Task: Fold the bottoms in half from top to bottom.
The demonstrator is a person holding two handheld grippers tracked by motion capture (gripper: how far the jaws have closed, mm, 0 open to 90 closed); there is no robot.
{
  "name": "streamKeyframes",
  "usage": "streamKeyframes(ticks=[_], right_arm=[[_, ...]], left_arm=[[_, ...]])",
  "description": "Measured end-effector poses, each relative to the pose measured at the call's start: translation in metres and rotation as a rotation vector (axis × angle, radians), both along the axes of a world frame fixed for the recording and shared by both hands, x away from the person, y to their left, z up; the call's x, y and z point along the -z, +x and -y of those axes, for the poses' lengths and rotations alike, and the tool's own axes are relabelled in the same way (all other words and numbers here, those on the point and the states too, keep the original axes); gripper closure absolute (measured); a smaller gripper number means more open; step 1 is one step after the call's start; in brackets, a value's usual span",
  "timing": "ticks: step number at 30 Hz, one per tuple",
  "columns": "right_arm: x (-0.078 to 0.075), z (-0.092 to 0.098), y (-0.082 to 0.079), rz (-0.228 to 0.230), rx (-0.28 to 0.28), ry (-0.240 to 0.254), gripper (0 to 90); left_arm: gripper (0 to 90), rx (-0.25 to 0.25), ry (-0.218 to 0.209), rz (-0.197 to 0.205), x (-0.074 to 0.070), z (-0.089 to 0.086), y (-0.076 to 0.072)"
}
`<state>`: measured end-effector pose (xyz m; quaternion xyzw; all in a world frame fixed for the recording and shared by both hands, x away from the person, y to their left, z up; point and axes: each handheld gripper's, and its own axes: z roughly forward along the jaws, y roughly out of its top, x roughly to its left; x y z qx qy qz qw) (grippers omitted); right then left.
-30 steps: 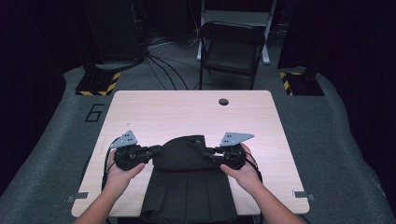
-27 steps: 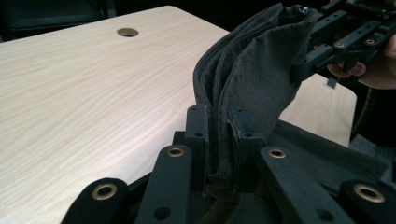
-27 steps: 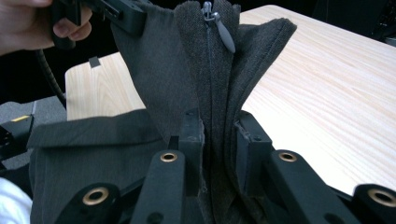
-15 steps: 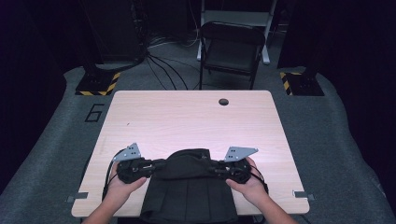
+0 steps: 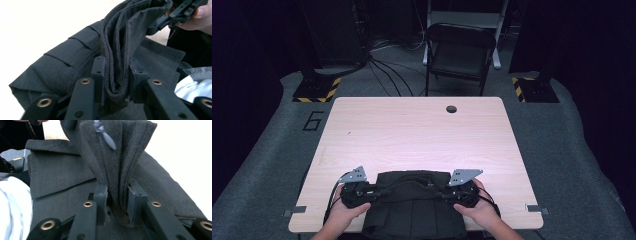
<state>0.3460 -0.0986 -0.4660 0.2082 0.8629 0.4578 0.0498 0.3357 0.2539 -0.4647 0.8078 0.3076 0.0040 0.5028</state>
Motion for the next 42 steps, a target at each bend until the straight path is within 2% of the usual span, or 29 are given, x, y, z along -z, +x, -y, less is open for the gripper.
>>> streamKeyframes(ticks=[4,5,9,13,16,19,20,22,25,26,28,33,37,38,42], right_arm=[[0.000,0.001,-0.001,-0.007,-0.020,0.005,58.6],[-0.001,0.001,-0.003,-0.021,-0.022,0.008,54.2],[-0.002,0.002,-0.006,-0.023,-0.027,0.011,49.2],[-0.002,0.004,-0.008,-0.018,-0.037,-0.002,48.7],[-0.002,0.008,-0.011,-0.026,-0.039,-0.007,47.8],[-0.002,0.014,-0.015,-0.035,-0.037,0.000,46.4],[-0.003,0.018,-0.016,-0.032,-0.037,-0.001,46.1],[-0.005,0.025,-0.019,-0.042,-0.022,0.004,46.1],[-0.008,0.037,-0.019,-0.046,0.016,0.016,46.2],[-0.008,0.039,-0.017,-0.046,0.028,0.023,46.3],[-0.009,0.040,-0.014,-0.053,0.069,0.021,46.3],[-0.007,0.028,-0.003,-0.057,0.146,0.014,45.9],[-0.005,0.014,0.000,-0.055,0.140,-0.007,42.8],[-0.004,0.011,-0.001,-0.059,0.138,-0.011,41.6],[0.008,0.000,-0.006,-0.028,0.111,-0.090,38.7]], left_arm=[[66.3,0.028,0.015,0.008,-0.002,0.003,-0.004],[66.3,0.036,0.025,0.009,-0.002,0.003,-0.005],[63.8,0.057,0.052,0.014,-0.002,0.003,-0.008],[59.0,0.056,0.049,0.011,-0.001,0.002,-0.011],[54.6,0.074,0.045,0.007,-0.004,0.000,-0.015],[49.9,0.074,0.025,0.008,-0.008,-0.003,-0.020],[49.0,0.075,0.028,0.020,-0.011,-0.005,-0.021],[47.1,0.058,0.007,0.021,-0.013,-0.006,-0.025],[45.4,0.049,0.006,0.041,-0.017,-0.009,-0.026],[45.2,0.045,0.006,0.035,-0.017,-0.009,-0.025],[44.3,0.029,0.028,0.048,-0.016,-0.008,-0.020],[42.9,-0.012,0.072,0.046,-0.005,-0.001,-0.001],[41.3,-0.035,0.100,0.036,0.005,0.005,0.011],[40.6,-0.042,0.119,0.044,0.008,0.006,0.013],[37.1,-0.053,0.152,0.043,0.020,0.006,0.013]])
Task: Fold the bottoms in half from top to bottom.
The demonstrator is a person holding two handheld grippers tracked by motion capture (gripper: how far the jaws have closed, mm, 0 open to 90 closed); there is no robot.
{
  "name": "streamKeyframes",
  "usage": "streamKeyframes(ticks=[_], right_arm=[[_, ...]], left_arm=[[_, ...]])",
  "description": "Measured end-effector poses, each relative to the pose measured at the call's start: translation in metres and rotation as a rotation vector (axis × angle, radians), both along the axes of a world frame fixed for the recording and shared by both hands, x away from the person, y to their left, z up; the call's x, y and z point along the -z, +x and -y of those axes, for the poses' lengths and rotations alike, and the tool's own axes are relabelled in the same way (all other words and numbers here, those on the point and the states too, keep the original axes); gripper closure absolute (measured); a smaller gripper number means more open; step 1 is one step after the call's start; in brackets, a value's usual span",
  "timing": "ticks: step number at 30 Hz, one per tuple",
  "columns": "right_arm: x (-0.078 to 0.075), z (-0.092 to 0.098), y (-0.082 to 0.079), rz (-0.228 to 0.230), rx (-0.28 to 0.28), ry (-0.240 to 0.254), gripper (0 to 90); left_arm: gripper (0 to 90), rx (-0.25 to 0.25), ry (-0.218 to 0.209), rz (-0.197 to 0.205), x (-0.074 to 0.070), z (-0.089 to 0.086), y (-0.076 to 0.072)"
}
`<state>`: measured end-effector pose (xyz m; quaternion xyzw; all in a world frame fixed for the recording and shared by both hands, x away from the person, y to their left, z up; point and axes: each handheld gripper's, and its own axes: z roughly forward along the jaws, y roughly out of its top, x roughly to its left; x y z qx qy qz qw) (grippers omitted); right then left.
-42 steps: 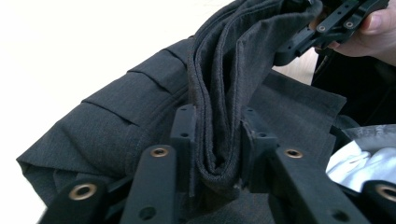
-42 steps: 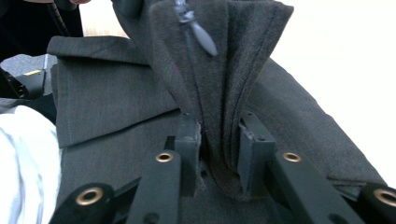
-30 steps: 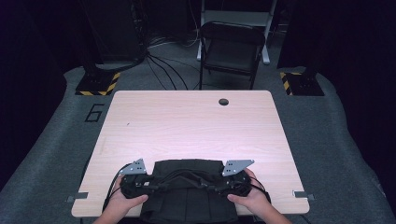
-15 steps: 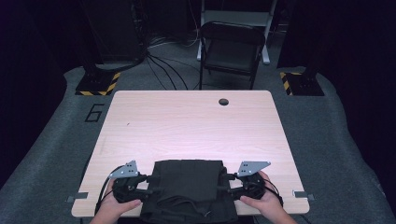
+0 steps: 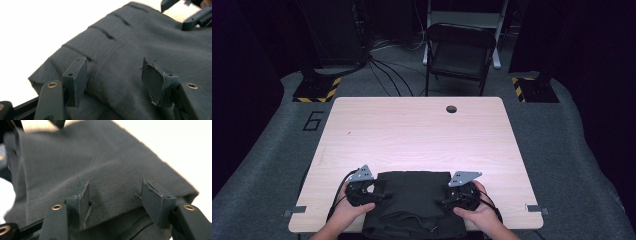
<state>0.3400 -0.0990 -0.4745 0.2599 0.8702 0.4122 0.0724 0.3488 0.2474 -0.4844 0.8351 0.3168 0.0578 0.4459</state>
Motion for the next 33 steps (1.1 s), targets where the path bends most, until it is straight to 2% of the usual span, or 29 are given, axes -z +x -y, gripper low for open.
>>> streamKeyframes(ticks=[3,6,8,10,11,20,23,25,28,30,31,33], right_arm=[[0.011,-0.003,-0.004,0.012,-0.012,-0.065,37.3],[0.017,-0.004,-0.006,0.003,-0.016,-0.098,36.6],[0.020,-0.004,-0.004,0.004,-0.011,-0.084,36.2],[0.021,-0.003,-0.004,-0.018,-0.006,-0.089,35.6],[0.022,-0.003,-0.004,-0.032,0.005,-0.077,35.4],[0.032,0.003,0.004,-0.100,0.023,-0.033,33.7],[0.034,0.003,0.008,-0.117,0.040,-0.043,26.0],[0.036,0.004,0.011,-0.158,0.058,-0.028,25.9],[0.034,0.002,0.013,-0.150,0.053,-0.032,26.8],[0.033,0.000,0.014,-0.119,0.040,-0.043,27.5],[0.032,-0.001,0.014,-0.132,0.040,-0.048,27.9],[0.032,-0.001,0.017,-0.128,0.038,-0.051,27.9]], left_arm=[[35.1,-0.008,0.015,-0.007,0.009,-0.001,-0.002],[33.9,-0.021,0.042,-0.016,0.016,-0.002,-0.003],[32.5,-0.019,0.046,-0.037,0.019,-0.003,-0.003],[31.7,-0.024,0.049,-0.041,0.022,-0.002,-0.002],[31.2,-0.023,0.050,-0.047,0.023,-0.003,-0.002],[31.0,-0.015,0.076,-0.031,0.030,0.000,0.000],[31.2,-0.016,0.074,-0.028,0.031,0.001,0.000],[31.5,-0.023,0.073,-0.032,0.031,0.001,0.000],[32.2,-0.029,0.067,-0.033,0.031,0.001,0.002],[32.6,-0.029,0.075,-0.036,0.030,0.001,0.004],[32.7,-0.034,0.070,-0.035,0.030,0.002,0.005],[33.0,-0.039,0.071,-0.038,0.030,0.002,0.008]])
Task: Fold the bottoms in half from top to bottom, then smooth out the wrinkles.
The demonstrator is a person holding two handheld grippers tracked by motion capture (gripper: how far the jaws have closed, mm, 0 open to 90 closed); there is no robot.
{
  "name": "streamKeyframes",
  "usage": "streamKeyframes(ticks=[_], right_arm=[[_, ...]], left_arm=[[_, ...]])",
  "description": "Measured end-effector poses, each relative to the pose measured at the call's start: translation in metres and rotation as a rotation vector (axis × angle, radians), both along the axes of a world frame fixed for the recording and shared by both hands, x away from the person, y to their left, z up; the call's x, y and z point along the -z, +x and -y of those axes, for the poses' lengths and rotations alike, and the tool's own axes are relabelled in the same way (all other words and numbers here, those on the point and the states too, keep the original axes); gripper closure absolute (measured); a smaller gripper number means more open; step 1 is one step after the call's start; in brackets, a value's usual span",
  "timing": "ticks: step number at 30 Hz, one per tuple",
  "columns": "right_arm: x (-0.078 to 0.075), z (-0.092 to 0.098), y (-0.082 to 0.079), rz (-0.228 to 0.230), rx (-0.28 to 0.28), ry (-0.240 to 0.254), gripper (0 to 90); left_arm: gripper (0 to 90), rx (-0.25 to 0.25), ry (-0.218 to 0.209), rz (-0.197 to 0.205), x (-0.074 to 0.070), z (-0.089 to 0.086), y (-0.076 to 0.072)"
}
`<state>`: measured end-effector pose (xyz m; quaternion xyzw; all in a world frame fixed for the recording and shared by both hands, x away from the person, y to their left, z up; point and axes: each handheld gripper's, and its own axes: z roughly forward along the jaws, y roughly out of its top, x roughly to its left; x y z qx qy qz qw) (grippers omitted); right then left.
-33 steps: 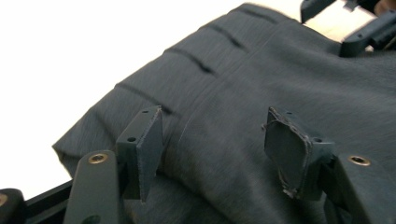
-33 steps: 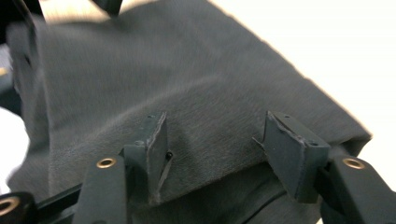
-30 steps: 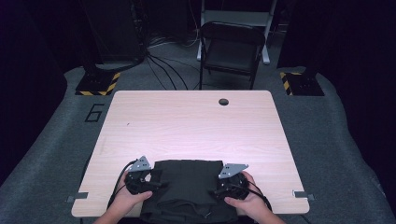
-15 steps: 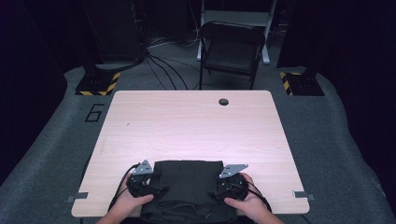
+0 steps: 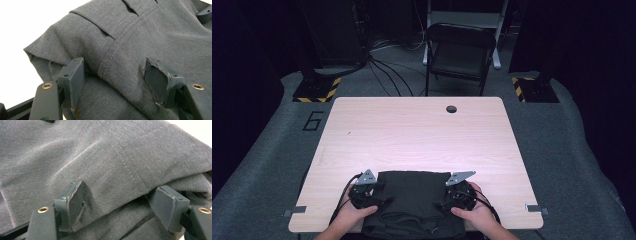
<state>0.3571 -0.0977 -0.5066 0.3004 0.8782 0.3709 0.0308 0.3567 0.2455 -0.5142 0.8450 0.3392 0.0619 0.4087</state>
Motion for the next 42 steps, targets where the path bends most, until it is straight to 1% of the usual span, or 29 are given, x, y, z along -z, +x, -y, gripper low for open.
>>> streamKeyframes(ticks=[3,4,5,7,8,11,14,15,16,18,21,23,24,25,26,27,28,29,30,31,32,33,34,35,36,38,39,40,42], right_arm=[[-0.001,-0.001,0.002,-0.004,0.008,-0.005,28.0],[-0.001,-0.001,0.003,0.008,0.001,-0.008,28.0],[-0.002,-0.002,0.003,0.011,0.010,-0.014,28.0],[-0.002,-0.001,0.005,0.029,0.001,-0.020,28.2],[-0.003,-0.002,0.005,0.024,0.006,-0.023,28.3],[-0.004,-0.002,0.008,0.035,0.010,-0.033,28.6],[-0.005,-0.002,0.013,0.047,0.020,-0.039,28.9],[-0.005,-0.002,0.015,0.051,0.021,-0.040,28.9],[-0.005,-0.002,0.018,0.060,0.029,-0.039,29.0],[-0.006,-0.001,0.023,0.063,0.033,-0.045,29.4],[-0.007,-0.002,0.029,0.073,0.058,-0.046,29.8],[-0.007,-0.002,0.033,0.082,0.064,-0.049,29.9],[-0.008,-0.002,0.034,0.088,0.071,-0.045,30.0],[-0.008,-0.002,0.036,0.095,0.071,-0.049,30.1],[-0.008,-0.002,0.038,0.097,0.073,-0.051,30.2],[-0.008,-0.002,0.040,0.098,0.078,-0.048,30.2],[-0.009,-0.002,0.041,0.099,0.081,-0.053,30.4],[-0.009,-0.003,0.044,0.114,0.093,-0.047,30.7],[-0.009,-0.003,0.045,0.103,0.098,-0.050,30.7],[-0.008,-0.003,0.047,0.111,0.103,-0.046,30.7],[-0.009,-0.003,0.050,0.110,0.107,-0.052,30.8],[-0.009,-0.004,0.052,0.104,0.118,-0.049,30.9],[-0.008,-0.004,0.055,0.109,0.122,-0.049,31.0],[-0.008,-0.004,0.058,0.122,0.121,-0.049,31.1],[-0.008,-0.005,0.060,0.117,0.130,-0.047,31.3],[-0.007,-0.006,0.066,0.119,0.148,-0.042,31.4],[-0.007,-0.006,0.068,0.116,0.152,-0.043,31.5],[-0.007,-0.006,0.071,0.117,0.159,-0.036,31.6],[-0.007,-0.006,0.075,0.122,0.162,-0.037,31.9]], left_arm=[[33.1,-0.011,-0.007,-0.007,0.000,0.000,0.003],[33.2,-0.013,-0.006,-0.006,0.000,0.001,0.004],[33.2,-0.021,-0.006,0.003,0.000,0.001,0.004],[33.3,-0.011,0.005,-0.010,-0.001,0.001,0.006],[33.3,-0.015,0.004,-0.009,-0.001,0.001,0.008],[33.3,-0.022,0.000,-0.012,-0.001,0.002,0.012],[33.4,-0.038,-0.012,-0.012,-0.001,0.002,0.019],[33.4,-0.039,-0.006,-0.019,-0.001,0.002,0.021],[33.5,-0.042,-0.005,-0.009,-0.001,0.002,0.024],[33.6,-0.066,-0.023,-0.018,-0.001,0.004,0.028],[33.6,-0.077,-0.014,-0.004,-0.001,0.005,0.035],[33.6,-0.089,-0.022,-0.014,-0.001,0.005,0.039],[33.6,-0.097,-0.027,-0.011,-0.001,0.006,0.041],[33.6,-0.095,-0.024,-0.017,-0.002,0.006,0.043],[33.6,-0.093,-0.018,-0.012,-0.002,0.006,0.046],[33.6,-0.103,-0.024,-0.002,-0.001,0.006,0.048],[33.6,-0.112,-0.032,-0.014,-0.002,0.006,0.051],[33.6,-0.120,-0.036,-0.013,-0.001,0.006,0.053],[33.7,-0.118,-0.028,-0.001,-0.001,0.005,0.056],[33.7,-0.126,-0.025,0.003,-0.002,0.006,0.060],[33.7,-0.137,-0.028,-0.002,-0.002,0.006,0.063],[33.7,-0.138,-0.021,0.000,-0.002,0.006,0.066],[33.8,-0.143,-0.018,0.010,-0.003,0.006,0.069],[33.9,-0.148,-0.020,0.009,-0.002,0.007,0.071],[33.9,-0.165,-0.020,0.006,-0.002,0.008,0.074],[33.9,-0.174,-0.017,0.024,-0.002,0.009,0.079],[33.9,-0.174,-0.008,0.019,-0.003,0.009,0.081],[33.9,-0.179,-0.007,0.027,-0.002,0.009,0.083],[34.0,-0.197,-0.018,0.029,-0.001,0.009,0.087]])
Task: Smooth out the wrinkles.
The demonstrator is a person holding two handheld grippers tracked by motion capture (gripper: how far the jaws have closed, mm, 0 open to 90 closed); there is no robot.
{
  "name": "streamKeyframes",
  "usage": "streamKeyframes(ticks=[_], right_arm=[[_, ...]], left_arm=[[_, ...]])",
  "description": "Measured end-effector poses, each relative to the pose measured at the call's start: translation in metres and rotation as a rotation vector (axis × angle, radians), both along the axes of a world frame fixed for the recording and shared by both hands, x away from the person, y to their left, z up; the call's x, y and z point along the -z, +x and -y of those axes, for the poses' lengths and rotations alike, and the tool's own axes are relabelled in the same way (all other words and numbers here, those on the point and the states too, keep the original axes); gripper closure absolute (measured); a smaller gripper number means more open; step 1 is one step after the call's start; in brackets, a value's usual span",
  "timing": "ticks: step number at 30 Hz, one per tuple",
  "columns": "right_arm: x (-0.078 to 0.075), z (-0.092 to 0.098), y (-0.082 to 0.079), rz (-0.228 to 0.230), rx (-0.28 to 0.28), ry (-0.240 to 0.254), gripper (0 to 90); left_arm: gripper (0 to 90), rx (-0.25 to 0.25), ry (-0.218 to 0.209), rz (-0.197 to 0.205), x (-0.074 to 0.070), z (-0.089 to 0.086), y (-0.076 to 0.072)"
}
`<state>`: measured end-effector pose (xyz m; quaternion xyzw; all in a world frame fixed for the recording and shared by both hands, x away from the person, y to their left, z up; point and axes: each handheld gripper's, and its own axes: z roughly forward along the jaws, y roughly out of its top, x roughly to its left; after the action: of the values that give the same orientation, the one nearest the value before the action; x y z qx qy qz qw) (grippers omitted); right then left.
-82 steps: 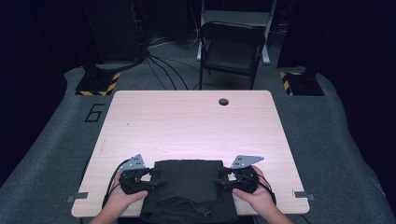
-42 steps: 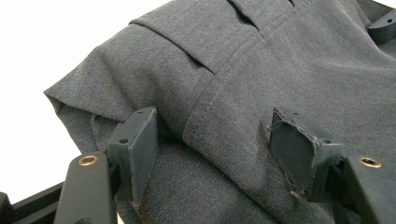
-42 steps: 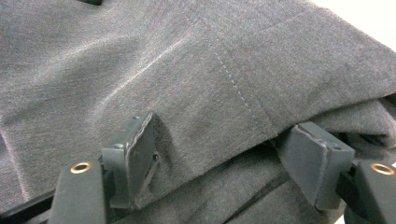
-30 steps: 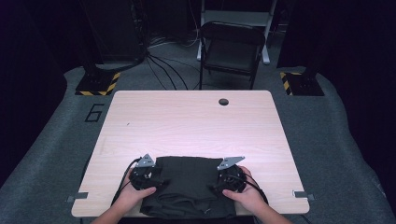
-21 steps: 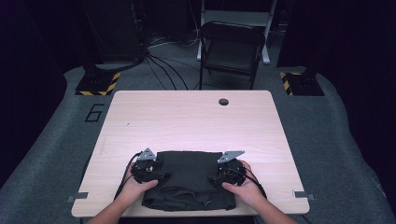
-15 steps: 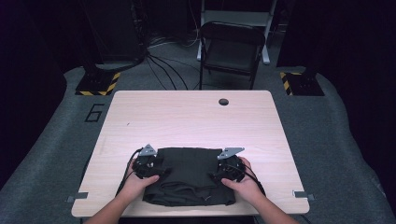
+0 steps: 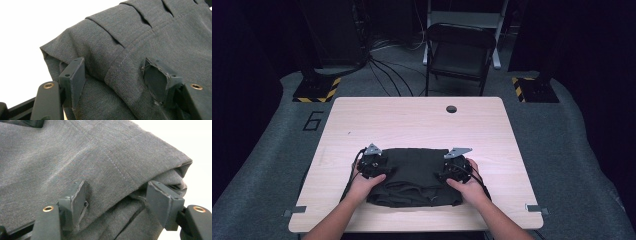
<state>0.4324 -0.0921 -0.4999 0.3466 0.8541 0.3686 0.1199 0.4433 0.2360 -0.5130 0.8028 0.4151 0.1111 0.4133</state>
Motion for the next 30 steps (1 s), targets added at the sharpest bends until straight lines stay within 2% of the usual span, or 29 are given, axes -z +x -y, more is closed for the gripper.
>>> streamKeyframes(ticks=[3,4,6,7,9,10,11,12,13,14,15,18,23,30], right_arm=[[0.001,0.000,0.005,-0.013,0.030,0.012,31.9],[0.001,0.000,0.008,-0.001,0.022,0.011,31.9],[0.001,0.000,0.011,0.004,0.025,-0.005,31.9],[0.001,-0.001,0.012,-0.003,0.035,0.004,31.9],[0.001,-0.001,0.016,0.001,0.036,0.000,31.9],[0.000,-0.002,0.016,-0.005,0.050,0.000,31.9],[0.001,-0.002,0.019,0.008,0.044,-0.005,31.9],[0.001,-0.002,0.020,-0.001,0.051,0.001,31.9],[0.001,-0.002,0.022,0.009,0.046,-0.004,31.9],[0.001,-0.002,0.022,0.006,0.054,-0.004,31.9],[0.001,-0.002,0.023,0.009,0.055,-0.003,31.9],[0.001,-0.002,0.027,0.016,0.057,-0.005,31.9],[0.000,-0.002,0.031,0.016,0.067,-0.012,31.9],[-0.001,-0.004,0.033,0.013,0.076,-0.014,31.7]], left_arm=[[34.0,-0.014,-0.007,-0.004,0.000,0.000,0.005],[34.0,-0.012,0.001,-0.003,0.000,0.000,0.006],[34.0,-0.013,0.013,-0.001,-0.001,0.002,0.010],[34.0,-0.011,0.022,0.000,-0.001,0.002,0.012],[34.0,-0.020,0.019,0.014,-0.001,0.003,0.014],[33.8,-0.026,0.014,0.002,0.000,0.003,0.015],[33.8,-0.020,0.022,0.006,0.000,0.002,0.018],[33.8,-0.018,0.024,0.010,0.000,0.002,0.019],[33.8,-0.037,0.006,0.002,0.000,0.003,0.020],[33.8,-0.025,0.025,0.005,0.000,0.002,0.021],[33.8,-0.035,0.019,0.004,0.000,0.004,0.023],[33.8,-0.031,0.040,0.007,-0.001,0.005,0.027],[33.5,-0.055,0.015,0.008,0.001,0.005,0.029],[33.0,-0.056,0.016,0.018,0.001,0.004,0.032]])
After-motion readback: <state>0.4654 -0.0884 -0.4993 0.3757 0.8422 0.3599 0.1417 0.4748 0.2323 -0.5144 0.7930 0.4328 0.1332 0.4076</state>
